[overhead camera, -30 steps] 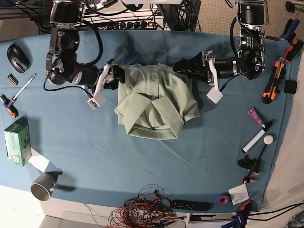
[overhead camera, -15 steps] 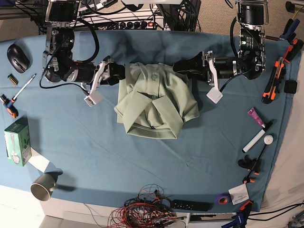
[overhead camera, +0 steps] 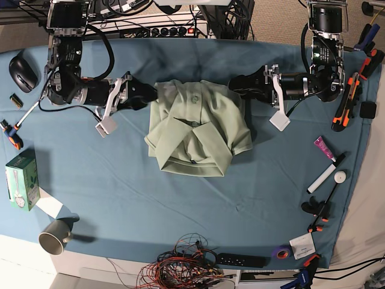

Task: Fold the T-shirt properly
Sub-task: 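Press both grippers against opposite sides of the shirt to square it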

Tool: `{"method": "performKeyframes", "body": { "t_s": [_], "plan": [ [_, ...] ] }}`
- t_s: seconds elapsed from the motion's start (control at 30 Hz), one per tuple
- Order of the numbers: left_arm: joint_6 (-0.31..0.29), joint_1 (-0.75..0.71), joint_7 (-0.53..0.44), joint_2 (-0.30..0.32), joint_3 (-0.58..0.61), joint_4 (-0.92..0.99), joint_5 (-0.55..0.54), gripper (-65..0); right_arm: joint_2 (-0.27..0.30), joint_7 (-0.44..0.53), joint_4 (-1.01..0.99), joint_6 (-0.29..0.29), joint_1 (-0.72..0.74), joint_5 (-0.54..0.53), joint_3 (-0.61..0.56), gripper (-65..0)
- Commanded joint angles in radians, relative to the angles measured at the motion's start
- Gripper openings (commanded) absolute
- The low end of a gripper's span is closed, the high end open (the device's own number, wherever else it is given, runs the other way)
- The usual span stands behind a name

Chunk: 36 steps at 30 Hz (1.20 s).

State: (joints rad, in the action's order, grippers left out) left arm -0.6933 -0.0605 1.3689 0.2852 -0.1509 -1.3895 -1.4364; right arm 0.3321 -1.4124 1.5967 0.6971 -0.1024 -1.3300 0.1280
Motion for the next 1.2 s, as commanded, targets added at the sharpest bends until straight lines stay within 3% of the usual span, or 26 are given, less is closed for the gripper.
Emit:
{"method": "performKeyframes", "body": {
  "t_s": [0.0,0.1,0.33,0.73,1.17],
  "plan": [
    [-0.005,0.01,-0.008,0.005,-0.002,-0.016,-0.023,-38.0,0.014,0.016,0.013,0.001,0.008,-0.044,0.004,-32.5],
    [-0.005,0.01,-0.008,0.006,-0.002,-0.016,-0.022,-38.0,0.014,0.016,0.013,0.001,0.003,-0.093,0.004,-32.5],
    [-0.005,0.011,-0.031,0.003,-0.002,-0.016,-0.022,-38.0,0.011,0.016,0.013,0.001,-0.003,-0.094,0.004,-32.5],
    [-0.005,0.011,-0.034,-0.053,-0.002,-0.016,-0.022,-38.0,-0.042,0.016,0.013,0.001,-0.036,-0.056,0.002,-32.5],
    [-0.005,0.011,-0.037,-0.053,-0.002,-0.016,-0.022,-38.0,-0.055,0.016,0.013,0.001,-0.036,0.023,0.002,-32.6]
  ]
}}
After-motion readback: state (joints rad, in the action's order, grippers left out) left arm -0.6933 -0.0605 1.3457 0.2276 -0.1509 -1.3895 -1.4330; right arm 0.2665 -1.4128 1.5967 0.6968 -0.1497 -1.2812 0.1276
